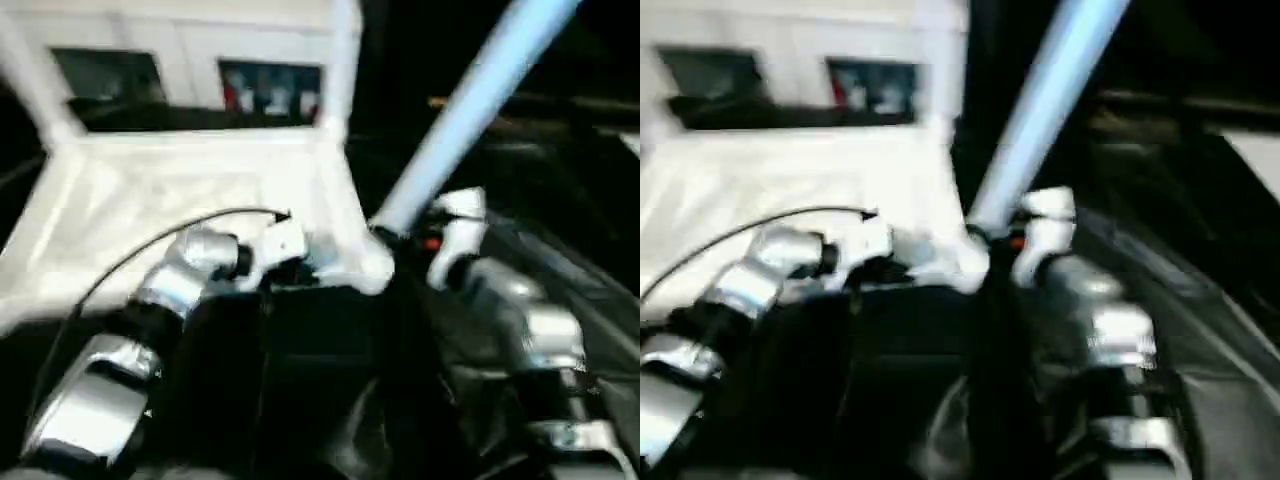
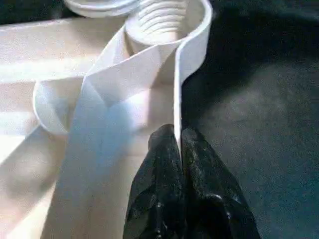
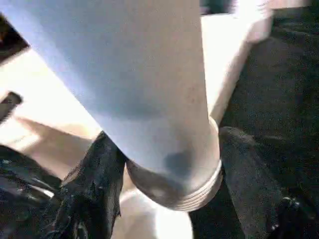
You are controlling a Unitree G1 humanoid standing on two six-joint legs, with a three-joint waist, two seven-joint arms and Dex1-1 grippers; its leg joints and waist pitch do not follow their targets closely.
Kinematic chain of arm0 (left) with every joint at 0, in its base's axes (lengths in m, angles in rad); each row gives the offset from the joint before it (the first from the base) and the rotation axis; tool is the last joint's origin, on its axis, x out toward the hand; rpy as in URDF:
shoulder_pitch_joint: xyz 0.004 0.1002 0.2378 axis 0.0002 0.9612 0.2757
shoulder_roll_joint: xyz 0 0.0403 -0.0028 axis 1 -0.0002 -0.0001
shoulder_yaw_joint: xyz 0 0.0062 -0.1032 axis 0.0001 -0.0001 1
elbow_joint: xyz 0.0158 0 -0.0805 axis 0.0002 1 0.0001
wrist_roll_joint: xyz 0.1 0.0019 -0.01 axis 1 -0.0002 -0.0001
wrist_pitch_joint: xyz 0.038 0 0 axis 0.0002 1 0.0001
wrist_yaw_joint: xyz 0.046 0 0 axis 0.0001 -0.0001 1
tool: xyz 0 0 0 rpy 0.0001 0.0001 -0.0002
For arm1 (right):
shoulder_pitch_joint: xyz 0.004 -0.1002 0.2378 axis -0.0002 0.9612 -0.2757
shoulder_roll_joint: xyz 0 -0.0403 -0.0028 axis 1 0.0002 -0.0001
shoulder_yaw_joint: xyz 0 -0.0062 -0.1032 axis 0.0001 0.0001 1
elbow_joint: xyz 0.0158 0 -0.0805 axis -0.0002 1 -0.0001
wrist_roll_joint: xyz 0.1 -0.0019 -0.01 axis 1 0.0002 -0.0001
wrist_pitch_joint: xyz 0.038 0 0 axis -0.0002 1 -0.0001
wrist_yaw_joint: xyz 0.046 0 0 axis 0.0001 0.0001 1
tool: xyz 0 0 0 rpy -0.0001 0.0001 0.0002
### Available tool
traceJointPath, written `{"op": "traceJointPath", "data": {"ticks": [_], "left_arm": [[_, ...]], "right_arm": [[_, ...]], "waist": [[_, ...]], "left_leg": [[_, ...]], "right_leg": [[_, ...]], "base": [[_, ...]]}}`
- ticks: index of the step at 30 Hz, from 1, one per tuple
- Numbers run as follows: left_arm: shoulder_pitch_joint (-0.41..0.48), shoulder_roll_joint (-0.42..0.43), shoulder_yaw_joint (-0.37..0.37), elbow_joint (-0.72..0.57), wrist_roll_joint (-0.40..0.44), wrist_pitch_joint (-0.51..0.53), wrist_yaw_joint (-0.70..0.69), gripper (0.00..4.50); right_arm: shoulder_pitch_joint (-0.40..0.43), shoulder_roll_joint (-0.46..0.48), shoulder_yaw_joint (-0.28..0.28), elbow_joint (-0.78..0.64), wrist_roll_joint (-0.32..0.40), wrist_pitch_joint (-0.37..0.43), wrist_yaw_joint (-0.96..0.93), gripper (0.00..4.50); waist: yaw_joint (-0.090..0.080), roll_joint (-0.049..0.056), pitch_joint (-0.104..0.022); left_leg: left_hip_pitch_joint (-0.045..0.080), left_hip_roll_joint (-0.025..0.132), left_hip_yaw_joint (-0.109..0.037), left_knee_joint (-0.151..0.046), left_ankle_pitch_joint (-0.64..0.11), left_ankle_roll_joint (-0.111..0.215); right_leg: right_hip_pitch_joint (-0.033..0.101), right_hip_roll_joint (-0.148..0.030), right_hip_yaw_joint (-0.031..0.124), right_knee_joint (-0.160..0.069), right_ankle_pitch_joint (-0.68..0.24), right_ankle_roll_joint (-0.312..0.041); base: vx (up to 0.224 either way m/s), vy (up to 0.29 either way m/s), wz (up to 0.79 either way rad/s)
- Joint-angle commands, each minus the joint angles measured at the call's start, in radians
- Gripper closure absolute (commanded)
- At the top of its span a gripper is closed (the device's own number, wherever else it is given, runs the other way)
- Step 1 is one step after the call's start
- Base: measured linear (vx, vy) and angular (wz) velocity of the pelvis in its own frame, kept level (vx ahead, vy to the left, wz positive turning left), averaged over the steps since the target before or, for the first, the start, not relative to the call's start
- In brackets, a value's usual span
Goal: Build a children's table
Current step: Rotate leg to tighten
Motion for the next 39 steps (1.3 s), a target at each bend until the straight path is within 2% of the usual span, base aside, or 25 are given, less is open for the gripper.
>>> {"op": "traceJointPath", "data": {"ticks": [1, 2, 3, 4, 5, 7, 8, 9, 11, 12, 13, 14, 16, 18, 22, 23, 25, 26, 27, 31, 33, 34, 38, 39], "left_arm": [[0.001, -0.001, 0.019, -0.039, -0.025, -0.001, -0.016, 4.5], [0.001, -0.001, 0.019, -0.039, -0.025, -0.001, -0.016, 4.5], [0.002, 0.001, 0.018, -0.038, -0.024, -0.006, -0.02, 4.5], [0.004, 0.0, 0.02, -0.035, -0.023, -0.014, -0.024, 4.5], [0.003, -0.001, 0.022, -0.032, -0.023, -0.016, -0.027, 4.5], [0.003, -0.001, 0.022, -0.032, -0.023, -0.016, -0.027, 4.5], [0.001, -0.002, 0.02, -0.029, -0.024, -0.018, -0.034, 4.5], [-0.002, -0.004, 0.016, -0.028, -0.024, -0.022, -0.039, 4.5], [-0.004, -0.004, 0.013, -0.027, -0.024, -0.024, -0.041, 4.5], [-0.008, -0.006, 0.013, -0.025, -0.03, -0.026, -0.048, 4.5], [-0.009, -0.008, 0.014, -0.024, -0.034, -0.027, -0.053, 4.5], [-0.009, -0.011, 0.014, -0.027, -0.041, -0.024, -0.064, 4.5], [-0.011, -0.018, 0.01, -0.027, -0.039, -0.02, -0.073, 4.5], [-0.016, -0.022, 0.008, -0.019, -0.027, -0.024, -0.071, 4.5], [-0.021, -0.022, 0.009, -0.007, -0.024, -0.032, -0.073, 4.5], [-0.023, -0.018, 0.004, 0.001, -0.017, -0.04, -0.078, 4.5], [-0.022, -0.014, -0.002, 0.002, -0.008, -0.045, -0.079, 4.5], [-0.022, -0.014, -0.002, 0.001, -0.009, -0.044, -0.079, 4.5], [-0.02, -0.013, 0.001, -0.006, -0.013, -0.038, -0.082, 4.5], [-0.02, -0.009, 0.007, -0.011, -0.014, -0.034, -0.081, 4.5], [-0.023, -0.008, 0.01, -0.002, -0.012, -0.038, -0.081, 4.5], [-0.025, -0.007, 0.012, 0.003, -0.012, -0.04, -0.083, 4.5], [-0.034, -0.004, 0.005, 0.012, -0.011, -0.034, -0.101, 4.5], [-0.036, 0.003, 0.002, 0.012, -0.012, -0.022, -0.119, 4.5]], "right_arm": [[0.022, -0.031, -0.028, -0.033, 0.007, 0.005, -0.012, 1.94], [0.022, -0.031, -0.028, -0.033, 0.007, 0.005, -0.012, 1.94], [0.023, -0.032, -0.03, -0.034, 0.009, 0.005, -0.013, 1.94], [0.023, -0.035, -0.03, -0.034, 0.006, 0.002, -0.01, 1.94], [0.022, -0.037, -0.031, -0.033, 0.005, 0.001, -0.009, 1.94], [0.022, -0.037, -0.031, -0.033, 0.005, 0.001, -0.009, 1.94], [0.021, -0.042, -0.029, -0.036, 0.0, 0.002, -0.002, 1.94], [0.022, -0.048, -0.025, -0.048, 0.0, 0.007, 0.009, 1.94], [0.023, -0.051, -0.023, -0.057, 0.002, 0.011, 0.017, 1.94], [0.024, -0.056, -0.016, -0.067, 0.009, 0.022, 0.032, 1.94], [0.025, -0.058, -0.012, -0.073, 0.015, 0.029, 0.041, 1.94], [0.025, -0.066, 0.0, -0.079, 0.025, 0.043, 0.057, 1.94], [0.029, -0.088, 0.031, -0.097, 0.041, 0.08, 0.099, 1.94], [0.031, -0.107, 0.055, -0.116, 0.049, 0.109, 0.13, 1.94], [0.031, -0.129, 0.079, -0.13, 0.046, 0.132, 0.158, 1.94], [0.036, -0.157, 0.102, -0.139, 0.03, 0.149, 0.181, 1.94], [0.042, -0.176, 0.115, -0.148, 0.017, 0.157, 0.193, 1.94], [0.042, -0.18, 0.116, -0.15, 0.018, 0.166, 0.195, 1.94], [0.045, -0.194, 0.123, -0.158, 0.017, 0.189, 0.2, 1.94], [0.045, -0.205, 0.13, -0.153, 0.017, 0.21, 0.198, 1.94], [0.049, -0.211, 0.139, -0.154, 0.02, 0.216, 0.201, 1.94], [0.052, -0.21, 0.143, -0.157, 0.022, 0.22, 0.201, 1.94], [0.057, -0.184, 0.135, -0.124, 0.03, 0.214, 0.189, 1.94], [0.057, -0.168, 0.142, -0.111, 0.026, 0.212, 0.186, 1.94]], "waist": [[0.013, -0.013, -0.079], [0.025, -0.012, -0.077], [0.022, -0.011, -0.066], [0.022, -0.004, -0.066], [0.013, 0.002, -0.058], [0.004, 0.01, -0.056], [0.002, 0.009, -0.054], [0.001, -0.008, -0.056], [0.007, 0.001, -0.059], [0.006, -0.005, -0.059], [0.009, -0.001, -0.062], [0.008, -0.007, -0.061], [0.01, -0.008, -0.064], [0.014, -0.005, -0.069], [0.025, -0.004, -0.073], [0.026, -0.003, -0.073], [0.029, -0.008, -0.071], [0.029, -0.007, -0.07], [0.03, -0.01, -0.067], [0.03, -0.008, -0.065], [0.029, -0.007, -0.066], [0.03, 0.005, -0.066], [0.03, 0.004, -0.068], [0.032, 0.009, -0.068]], "left_leg": [[0.033, 0.071, 0.0, -0.083, 0.295, 0.121], [0.039, 0.077, 0.005, -0.092, 0.167, 0.09], [0.053, 0.085, 0.014, -0.114, 0.017, 0.035], [0.059, 0.09, 0.017, -0.125, -0.017, 0.017], [0.07, 0.103, 0.023, -0.148, -0.09, -0.01], [0.077, 0.111, 0.026, -0.165, -0.177, -0.034], [0.08, 0.114, 0.027, -0.171, -0.207, -0.042], [0.078, 0.113, 0.03, -0.171, -0.193, -0.041], [0.082, 0.113, 0.035, -0.167, -0.172, -0.033], [0.08, 0.114, 0.036, -0.168, -0.165, -0.029], [0.076, 0.114, 0.037, -0.167, -0.141, -0.02], [0.075, 0.114, 0.038, -0.168, -0.135, -0.015], [0.073, 0.113, 0.039, -0.165, -0.107, -0.004], [0.069, 0.113, 0.041, -0.16, -0.061, 0.017], [0.069, 0.114, 0.044, -0.157, -0.021, 0.034], [0.068, 0.114, 0.044, -0.156, -0.018, 0.035], [0.068, 0.114, 0.044, -0.157, -0.029, 0.034], [0.068, 0.114, 0.044, -0.158, -0.036, 0.031], [0.069, 0.113, 0.044, -0.159, -0.06, 0.022], [0.069, 0.115, 0.042, -0.161, -0.08, 0.006], [0.07, 0.115, 0.042, -0.161, -0.085, 0.001], [0.07, 0.115, 0.041, -0.161, -0.084, -0.003], [0.07, 0.115, 0.04, -0.162, -0.092, -0.008], [0.069, 0.114, 0.039, -0.161, -0.096, -0.011]], "right_leg": [[0.086, -0.162, 0.066, -0.084, 0.321, -0.231], [0.092, -0.166, 0.069, -0.102, 0.245, -0.237], [0.098, -0.157, 0.063, -0.124, 0.07, -0.253], [0.102, -0.15, 0.055, -0.129, -0.005, -0.255], [0.095, -0.137, 0.043, -0.141, -0.141, -0.252], [0.094, -0.14, 0.031, -0.154, -0.238, -0.238], [0.094, -0.145, 0.028, -0.162, -0.271, -0.225], [0.097, -0.148, 0.028, -0.167, -0.278, -0.212], [0.088, -0.153, 0.026, -0.167, -0.264, -0.212], [0.089, -0.153, 0.025, -0.167, -0.25, -0.215], [0.09, -0.153, 0.022, -0.16, -0.205, -0.219], [0.09, -0.152, 0.022, -0.161, -0.192, -0.222], [0.091, -0.15, 0.019, -0.154, -0.149, -0.233], [0.093, -0.151, 0.019, -0.146, -0.073, -0.248], [0.092, -0.148, 0.017, -0.137, 0.008, -0.262], [0.093, -0.149, 0.016, -0.136, 0.016, -0.264], [0.094, -0.149, 0.015, -0.139, 0.006, -0.264], [0.093, -0.15, 0.015, -0.139, -0.008, -0.263], [0.094, -0.151, 0.016, -0.146, -0.067, -0.255], [0.091, -0.151, 0.016, -0.151, -0.121, -0.238], [0.09, -0.151, 0.017, -0.152, -0.12, -0.237], [0.089, -0.15, 0.017, -0.151, -0.105, -0.239], [0.091, -0.151, 0.016, -0.148, -0.069, -0.253], [0.091, -0.151, 0.016, -0.147, -0.063, -0.259]], "base": [[-0.094, 0.014, 0.03], [-0.104, -0.006, 0.04], [-0.104, -0.006, 0.04], [-0.089, -0.005, 0.02], [0.0, 0.0, 0.0], [-0.081, 0.011, -0.06], [-0.078, 0.012, -0.07], [-0.059, 0.009, -0.07], [-0.028, 0.003, 0.0], [0.0, 0.0, 0.0], [0.0, 0.0, 0.0], [0.0, 0.0, 0.0], [0.0, 0.0, 0.0], [0.0, 0.0, 0.0], [0.0, 0.0, 0.0], [0.0, 0.0, 0.0], [0.0, 0.0, 0.0], [0.0, 0.0, 0.0], [0.0, 0.0, 0.0], [0.0, 0.0, 0.0], [0.0, 0.0, 0.0], [0.0, 0.0, 0.0], [0.0, 0.0, 0.0], [0.0, 0.0, 0.0]]}}
